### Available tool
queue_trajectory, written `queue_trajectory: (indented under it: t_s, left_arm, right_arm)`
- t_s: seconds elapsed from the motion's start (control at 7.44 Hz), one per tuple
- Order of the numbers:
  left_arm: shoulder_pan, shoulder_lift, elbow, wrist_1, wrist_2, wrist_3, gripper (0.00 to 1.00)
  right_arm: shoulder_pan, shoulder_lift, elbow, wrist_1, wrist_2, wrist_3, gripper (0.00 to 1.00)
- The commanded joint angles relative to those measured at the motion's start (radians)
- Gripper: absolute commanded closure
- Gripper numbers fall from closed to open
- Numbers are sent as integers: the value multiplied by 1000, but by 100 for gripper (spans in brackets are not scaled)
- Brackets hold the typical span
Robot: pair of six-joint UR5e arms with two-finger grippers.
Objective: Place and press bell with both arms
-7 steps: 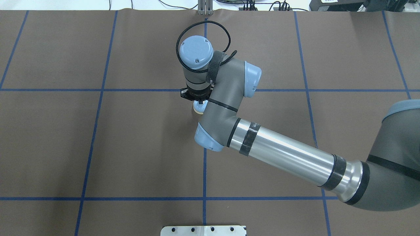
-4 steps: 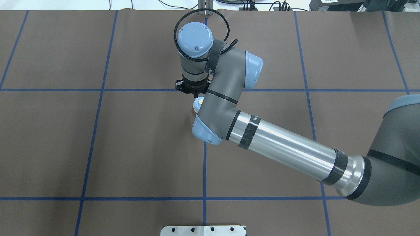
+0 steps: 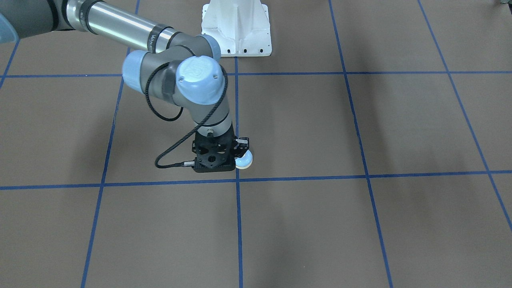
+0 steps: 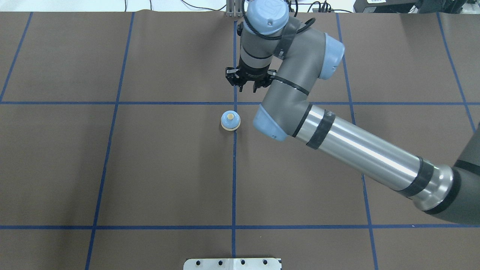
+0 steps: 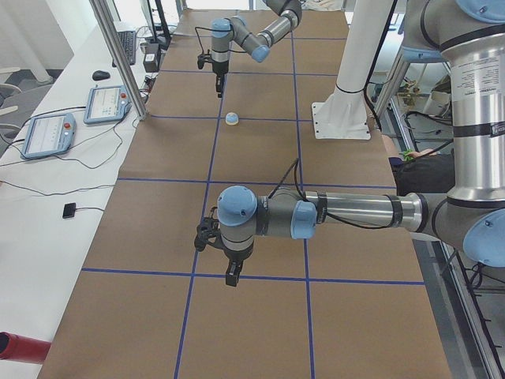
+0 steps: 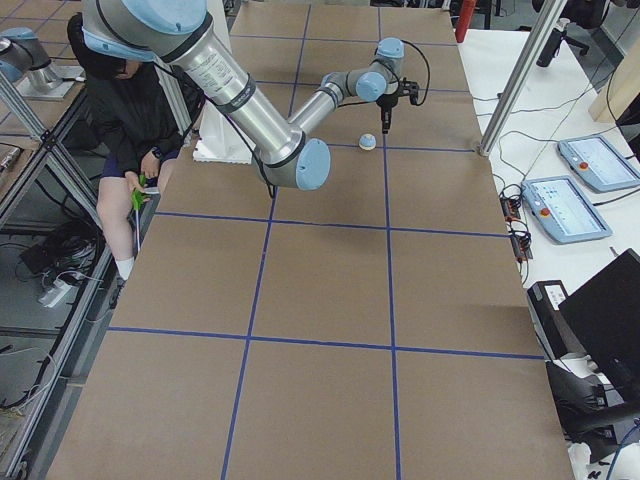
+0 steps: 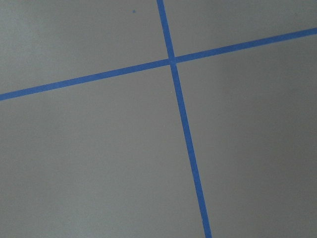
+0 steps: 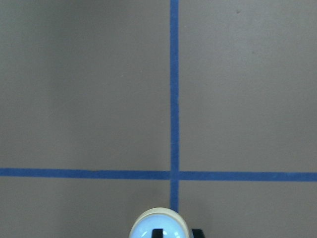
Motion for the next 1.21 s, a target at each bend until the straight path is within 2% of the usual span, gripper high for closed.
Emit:
queue_trajectory:
  t_s: [0.0,0.27,0.4,0.54,0.81,1.08]
  left_arm:
    - [-2,4,-11,3,3,-50,0]
    - [-14,4,-25,11,6,-45,0]
    - [-18,4,-25,15,6,-49,0]
    - [-25,21,-25,15,7,-52,0]
    - [-47,24,-25,15,7,-52,0]
    - [-49,24,-25,14,3,-52,0]
  right_arm:
    - [143,-170,153,-56,115,-207,0]
    - [277,-289,273,-188,135,-489,0]
    - [362,-360,302,-225,193,-659,0]
    - [456,-456,327,-227,257,-814,0]
    - [625,-662,353,-222,282,-1150,0]
    - [745,-809,359,-215,302,-1316,0]
